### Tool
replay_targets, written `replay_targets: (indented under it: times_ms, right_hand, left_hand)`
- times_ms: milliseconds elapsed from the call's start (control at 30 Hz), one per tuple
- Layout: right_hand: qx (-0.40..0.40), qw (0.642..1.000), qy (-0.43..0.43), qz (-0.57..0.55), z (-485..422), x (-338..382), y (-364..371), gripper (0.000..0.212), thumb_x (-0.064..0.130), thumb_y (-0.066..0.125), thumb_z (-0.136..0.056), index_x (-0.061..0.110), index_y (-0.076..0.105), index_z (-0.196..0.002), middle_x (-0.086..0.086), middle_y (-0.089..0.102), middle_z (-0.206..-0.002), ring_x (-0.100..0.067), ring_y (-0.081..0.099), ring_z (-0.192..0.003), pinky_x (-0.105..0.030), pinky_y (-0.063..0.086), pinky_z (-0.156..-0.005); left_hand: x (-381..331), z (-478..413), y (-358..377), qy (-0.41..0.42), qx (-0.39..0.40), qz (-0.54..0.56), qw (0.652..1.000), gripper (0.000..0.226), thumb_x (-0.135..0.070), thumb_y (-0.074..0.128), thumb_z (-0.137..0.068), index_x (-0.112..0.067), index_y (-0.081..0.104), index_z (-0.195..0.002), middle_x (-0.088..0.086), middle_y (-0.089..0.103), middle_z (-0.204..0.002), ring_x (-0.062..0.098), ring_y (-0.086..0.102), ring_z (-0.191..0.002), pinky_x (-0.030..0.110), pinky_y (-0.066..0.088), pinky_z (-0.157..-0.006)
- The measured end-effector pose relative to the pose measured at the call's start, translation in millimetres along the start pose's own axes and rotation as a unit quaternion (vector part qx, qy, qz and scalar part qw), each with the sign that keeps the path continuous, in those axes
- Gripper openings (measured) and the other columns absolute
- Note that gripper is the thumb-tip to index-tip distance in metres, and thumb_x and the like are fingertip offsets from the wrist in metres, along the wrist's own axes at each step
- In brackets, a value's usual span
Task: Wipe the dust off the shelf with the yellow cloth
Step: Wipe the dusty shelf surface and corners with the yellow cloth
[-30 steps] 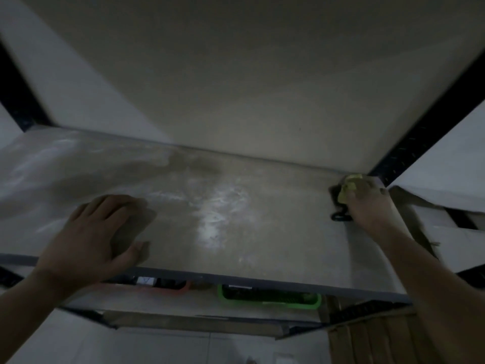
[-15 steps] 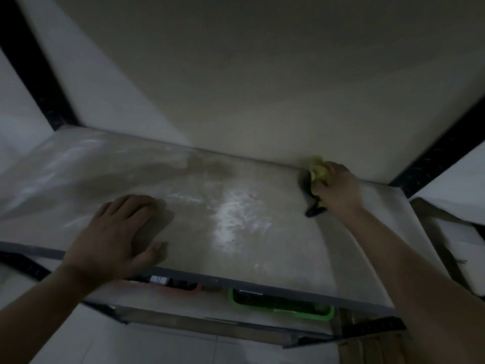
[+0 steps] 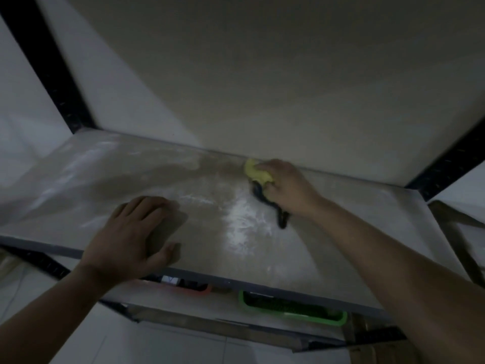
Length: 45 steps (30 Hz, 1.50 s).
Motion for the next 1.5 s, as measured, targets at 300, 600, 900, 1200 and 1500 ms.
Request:
replay_targets:
  times_ms: [300, 600, 900, 1200, 1500]
  right_hand:
    - [-0.05, 0.973, 0.201, 0.104, 9.5, -57.5, 4.9, 0.038, 0.03, 0.055, -0.089, 0.016, 0.064, -0.123, -0.012, 0.064, -0.125, -0.031, 0.061, -0.11, -0.034, 0.05, -0.095]
    - [-0.015, 0.955, 0.22, 0.199, -5.7, -71.4, -20.5, 0.033, 0.022, 0.055, -0.087, 0.013, 0.054, -0.119, -0.013, 0.059, -0.118, -0.034, 0.057, -0.107, -0.035, 0.051, -0.083]
    - [-0.021, 0.983, 0.086, 0.158, -49.7, 16.1, 55.6, 0.035, 0.027, 0.048, -0.093, 0.016, 0.061, -0.123, -0.011, 0.062, -0.126, -0.033, 0.057, -0.109, -0.035, 0.046, -0.095]
    - [-0.146, 0.981, 0.107, 0.068, 42.0, -69.3, -57.7, 0.043, 0.02, 0.052, -0.077, 0.006, 0.069, -0.113, -0.016, 0.068, -0.116, -0.034, 0.061, -0.108, -0.029, 0.042, -0.096]
    - [0.116, 0.858, 0.332, 0.374, 145.9, -217.8, -77.5, 0.032, 0.033, 0.056, -0.086, 0.018, 0.059, -0.115, -0.011, 0.048, -0.131, -0.039, 0.05, -0.115, -0.049, 0.05, -0.09]
  left_hand:
    - [0.5, -1.7, 1.0, -0.003, 0.007, -0.003, 1.0, 0.073, -0.069, 0.049, -0.093, -0.016, 0.063, -0.142, 0.008, 0.06, -0.137, 0.032, 0.057, -0.127, 0.047, 0.046, -0.101]
    - [-2.5, 0.2, -1.9, 0.0, -0.01, 0.001, 1.0, 0.07, -0.066, 0.051, -0.091, -0.016, 0.067, -0.138, 0.007, 0.062, -0.135, 0.031, 0.057, -0.126, 0.044, 0.044, -0.1]
    - [-2.2, 0.2, -0.6, -0.001, 0.0, -0.003, 1.0, 0.072, -0.067, 0.05, -0.092, -0.015, 0.066, -0.139, 0.008, 0.062, -0.136, 0.031, 0.057, -0.126, 0.046, 0.044, -0.102]
    - [-1.6, 0.0, -0.3, 0.002, 0.002, -0.004, 1.0, 0.069, -0.067, 0.048, -0.093, -0.019, 0.065, -0.14, 0.006, 0.06, -0.137, 0.03, 0.056, -0.126, 0.044, 0.043, -0.101]
    - [0.7, -0.6, 1.2, -0.003, 0.006, -0.008, 1.0, 0.072, -0.066, 0.05, -0.092, -0.017, 0.063, -0.143, 0.007, 0.059, -0.138, 0.032, 0.056, -0.127, 0.047, 0.045, -0.102]
Point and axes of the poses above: each hand's wrist, its own z-axis away from the middle knuckle, its own y-axis out of the palm, x = y × z, the point moved 7 cm from there along -z, towards the middle knuckle
